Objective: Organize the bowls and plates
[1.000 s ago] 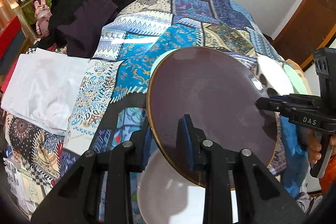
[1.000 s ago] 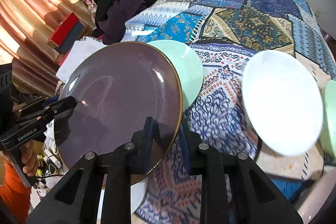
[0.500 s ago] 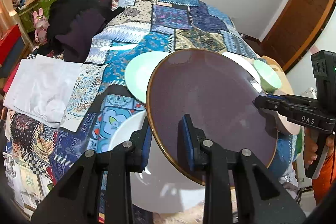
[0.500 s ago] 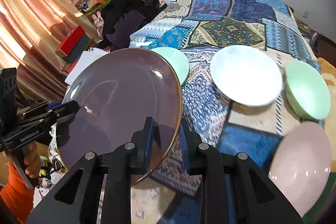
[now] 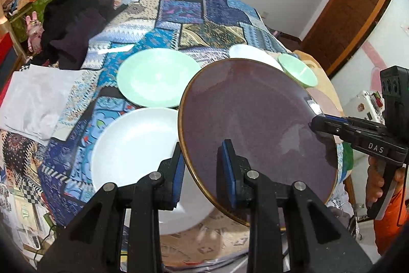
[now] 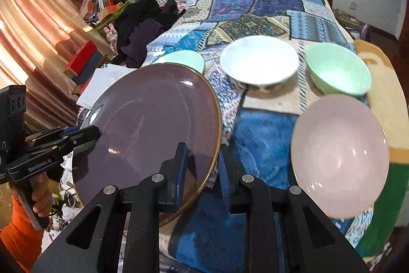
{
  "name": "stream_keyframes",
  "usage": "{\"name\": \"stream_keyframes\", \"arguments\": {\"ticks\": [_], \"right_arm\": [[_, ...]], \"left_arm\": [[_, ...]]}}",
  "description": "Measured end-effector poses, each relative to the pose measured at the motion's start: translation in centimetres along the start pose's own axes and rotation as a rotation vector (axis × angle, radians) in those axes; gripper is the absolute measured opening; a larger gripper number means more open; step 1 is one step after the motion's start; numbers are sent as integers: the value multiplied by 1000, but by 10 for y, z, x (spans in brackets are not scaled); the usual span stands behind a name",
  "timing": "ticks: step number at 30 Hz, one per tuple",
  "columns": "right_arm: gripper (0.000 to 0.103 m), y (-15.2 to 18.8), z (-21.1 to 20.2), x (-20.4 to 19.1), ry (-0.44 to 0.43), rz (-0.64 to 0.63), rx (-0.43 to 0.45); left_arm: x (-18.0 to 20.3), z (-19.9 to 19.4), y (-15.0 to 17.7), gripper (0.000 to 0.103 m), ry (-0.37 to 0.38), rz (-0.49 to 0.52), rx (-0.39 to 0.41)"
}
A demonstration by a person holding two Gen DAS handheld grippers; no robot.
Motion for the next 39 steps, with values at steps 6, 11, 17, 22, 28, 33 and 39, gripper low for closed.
{"name": "stream_keyframes", "arguments": {"ticks": [6, 11, 17, 22, 28, 33, 39], "right_arm": [[22, 17, 2, 12, -5, 37, -13], [22, 30, 10, 24, -4, 60, -36], [22, 41, 20, 36, 2, 83, -64], [22, 49, 27, 49, 6, 117, -90], [22, 54, 31, 63, 25, 142, -107], [22, 60, 33, 70, 37, 159, -116], [22, 61, 34, 77, 57, 163, -114]], "left_arm": [[11, 11, 13, 29, 5, 13, -29], [16, 25, 23, 29, 12, 18, -68], [17, 47, 30, 29, 13, 20, -116], [22, 65, 36, 29, 20, 30, -160], [30, 84, 38, 29, 30, 44, -201], [33, 98, 38, 29, 31, 50, -233], [36, 107, 36, 29, 26, 67, -244]]}}
Point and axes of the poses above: each gripper's, at about its wrist camera, not at the fingertips, and z roughly the way its jaws point, x to its right, y to its underside, the point moved 8 cm from there along z, roughly the way its jaws point, and after that the axes turned 7 degrees about y, right-handed, at the moved point
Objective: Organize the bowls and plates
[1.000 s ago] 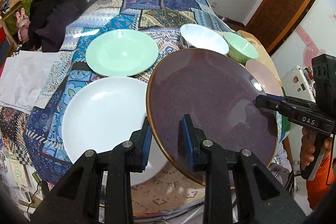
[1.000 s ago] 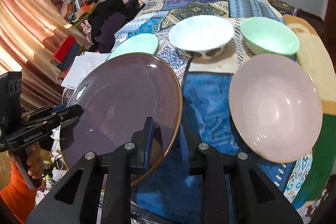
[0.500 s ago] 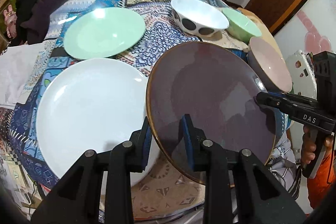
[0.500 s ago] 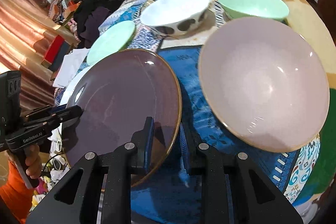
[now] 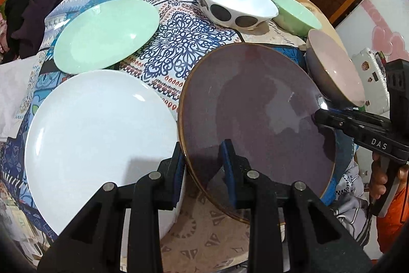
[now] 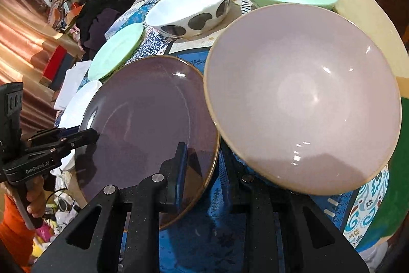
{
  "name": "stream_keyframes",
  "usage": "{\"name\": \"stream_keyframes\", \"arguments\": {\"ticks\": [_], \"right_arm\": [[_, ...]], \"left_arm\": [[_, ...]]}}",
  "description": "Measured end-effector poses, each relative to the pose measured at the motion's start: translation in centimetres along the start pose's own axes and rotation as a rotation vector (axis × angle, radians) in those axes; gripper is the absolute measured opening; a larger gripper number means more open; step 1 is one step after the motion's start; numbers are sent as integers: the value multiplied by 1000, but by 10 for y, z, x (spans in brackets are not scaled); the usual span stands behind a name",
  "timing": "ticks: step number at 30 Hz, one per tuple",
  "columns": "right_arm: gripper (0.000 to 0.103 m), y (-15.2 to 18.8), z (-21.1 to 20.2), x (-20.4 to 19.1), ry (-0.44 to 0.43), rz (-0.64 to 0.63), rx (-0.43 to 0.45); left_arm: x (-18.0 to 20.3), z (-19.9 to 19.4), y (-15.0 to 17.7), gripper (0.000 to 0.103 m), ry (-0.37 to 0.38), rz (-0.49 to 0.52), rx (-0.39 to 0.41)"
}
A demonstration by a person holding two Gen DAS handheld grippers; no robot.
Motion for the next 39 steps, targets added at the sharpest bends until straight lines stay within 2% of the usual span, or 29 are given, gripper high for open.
{"name": "stream_keyframes", "arguments": {"ticks": [8, 12, 18, 25, 28, 29, 30, 33, 34, 36, 39], "right_arm": [[22, 0, -1, 8, 37, 3, 6], [24, 1, -2, 6, 45, -8, 2], [24, 3, -13, 4, 75, -45, 9], [25, -6, -35, -19, 45, -103, 64], [27, -14, -45, -38, 28, -146, 103], [28, -17, -48, -45, 26, -163, 117], [31, -20, -49, -53, 22, -177, 128], [39, -30, -51, -76, -1, -221, 154], [41, -32, -50, -84, -6, -234, 159], [44, -36, -48, -98, -16, -261, 166], [45, -41, -40, -115, -32, -296, 163]], "left_arm": [[5, 6, -5, 29, -5, 14, -3], [3, 11, -5, 29, 21, -10, -17], [5, 5, -2, 29, 17, -5, -14], [6, -44, -13, 29, -18, 38, 116], [4, -68, -17, 34, -39, 45, 177], [2, -79, -18, 39, -47, 42, 204], [0, -86, -19, 44, -54, 38, 222], [-14, -109, -18, 52, -84, 17, 278], [-19, -114, -17, 53, -94, 13, 292], [-29, -125, -15, 61, -114, -2, 317], [-49, -137, -8, 66, -143, -39, 345]]}}
Point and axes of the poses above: each gripper's, at about its wrist camera, not at the fingertips, and z roughly the way its jaws point, x to its right, y to its underside, the point moved 8 cm from there along z, roughly the way its jaws point, and after that the axes turned 7 degrees about y, right-handed, at the moved point
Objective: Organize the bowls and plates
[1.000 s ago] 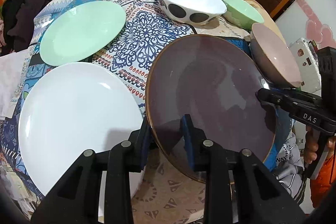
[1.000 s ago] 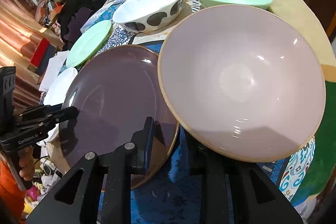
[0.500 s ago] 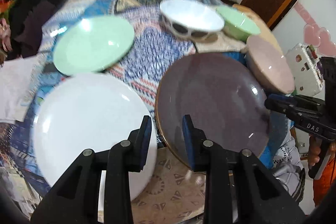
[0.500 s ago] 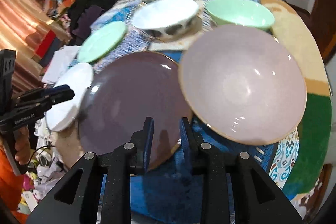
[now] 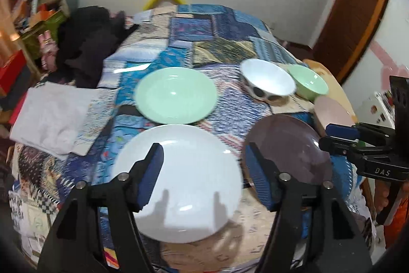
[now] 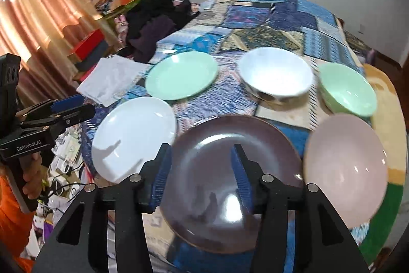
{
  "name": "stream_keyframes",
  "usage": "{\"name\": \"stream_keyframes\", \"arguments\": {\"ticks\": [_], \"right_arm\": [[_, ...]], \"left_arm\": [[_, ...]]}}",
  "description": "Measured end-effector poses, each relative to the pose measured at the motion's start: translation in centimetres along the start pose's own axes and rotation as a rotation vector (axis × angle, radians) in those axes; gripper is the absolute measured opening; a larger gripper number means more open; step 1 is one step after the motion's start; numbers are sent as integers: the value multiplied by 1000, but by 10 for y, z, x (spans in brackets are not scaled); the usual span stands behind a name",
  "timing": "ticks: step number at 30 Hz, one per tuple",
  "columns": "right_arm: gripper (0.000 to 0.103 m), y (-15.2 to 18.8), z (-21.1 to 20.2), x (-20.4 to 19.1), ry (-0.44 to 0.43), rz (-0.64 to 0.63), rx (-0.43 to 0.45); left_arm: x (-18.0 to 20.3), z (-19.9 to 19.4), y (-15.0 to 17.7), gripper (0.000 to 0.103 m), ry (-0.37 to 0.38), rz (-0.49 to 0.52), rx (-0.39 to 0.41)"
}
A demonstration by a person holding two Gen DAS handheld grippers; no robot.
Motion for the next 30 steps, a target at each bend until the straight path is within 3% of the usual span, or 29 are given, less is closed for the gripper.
{"name": "stream_keyframes", "arguments": {"ticks": [4, 15, 23, 30], "right_arm": [[46, -8, 16, -19, -18, -40, -19], [46, -14, 73, -43, -50, -103, -131], [46, -19, 102, -51, -59, -153, -191], [46, -18, 129, -63, -88, -200, -250]], "left_arm": [[-32, -4, 11, 68, -31, -62, -13], [-102, 26, 60, 69, -94, -224, -153], [-117, 42, 83, 69, -81, -271, -217], [-116, 55, 104, 68, -16, -347, -286]]}}
Point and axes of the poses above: each gripper's, at about its wrist camera, not at the fingertips, and z roughly the way its jaws point, x to its right, y to its underside, the point moved 8 cm from there along z, roughly the way its jaws point, and after that the axes turned 7 degrees about y, right-handed, at the moved point
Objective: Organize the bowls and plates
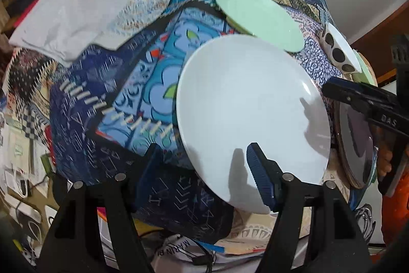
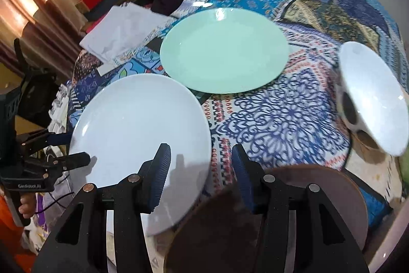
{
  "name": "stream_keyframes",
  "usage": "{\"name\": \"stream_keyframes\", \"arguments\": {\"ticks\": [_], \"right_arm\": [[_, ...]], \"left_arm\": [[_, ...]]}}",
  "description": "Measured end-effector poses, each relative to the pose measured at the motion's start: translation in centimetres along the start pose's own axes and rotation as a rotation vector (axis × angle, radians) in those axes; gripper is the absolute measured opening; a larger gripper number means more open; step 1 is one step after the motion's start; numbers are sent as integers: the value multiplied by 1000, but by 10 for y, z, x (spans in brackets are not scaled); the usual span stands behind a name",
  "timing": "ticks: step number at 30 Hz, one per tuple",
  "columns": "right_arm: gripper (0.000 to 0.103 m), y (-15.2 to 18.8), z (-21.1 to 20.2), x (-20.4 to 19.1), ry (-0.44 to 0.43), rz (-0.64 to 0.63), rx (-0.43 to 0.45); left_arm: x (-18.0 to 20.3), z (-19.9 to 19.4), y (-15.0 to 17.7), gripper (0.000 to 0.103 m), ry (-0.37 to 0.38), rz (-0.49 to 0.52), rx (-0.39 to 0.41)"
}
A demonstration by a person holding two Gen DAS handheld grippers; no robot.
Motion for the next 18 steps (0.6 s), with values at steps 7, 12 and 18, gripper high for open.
{"name": "stream_keyframes", "arguments": {"ticks": [7, 12, 18], "right_arm": [[34, -2, 22, -7, -27, -51, -65], [25, -1, 25, -8, -48, -45, -72], [24, 0, 22, -9, -26, -55, -53]], "left_arm": [[-1, -1, 3, 51, -8, -1, 19], [3, 1, -1, 34, 0, 18, 24], [7, 2, -4, 33, -13, 28, 23]]}}
Point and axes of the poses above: each gripper's, at about its wrist camera, not at the fingertips, and z roughly the way its jaws point, x to its right, y to its underside, the point moved 8 cm from there along z, roughly the way its jaws point, and after that the axes turned 7 degrees about y, right-handed, at the moved point
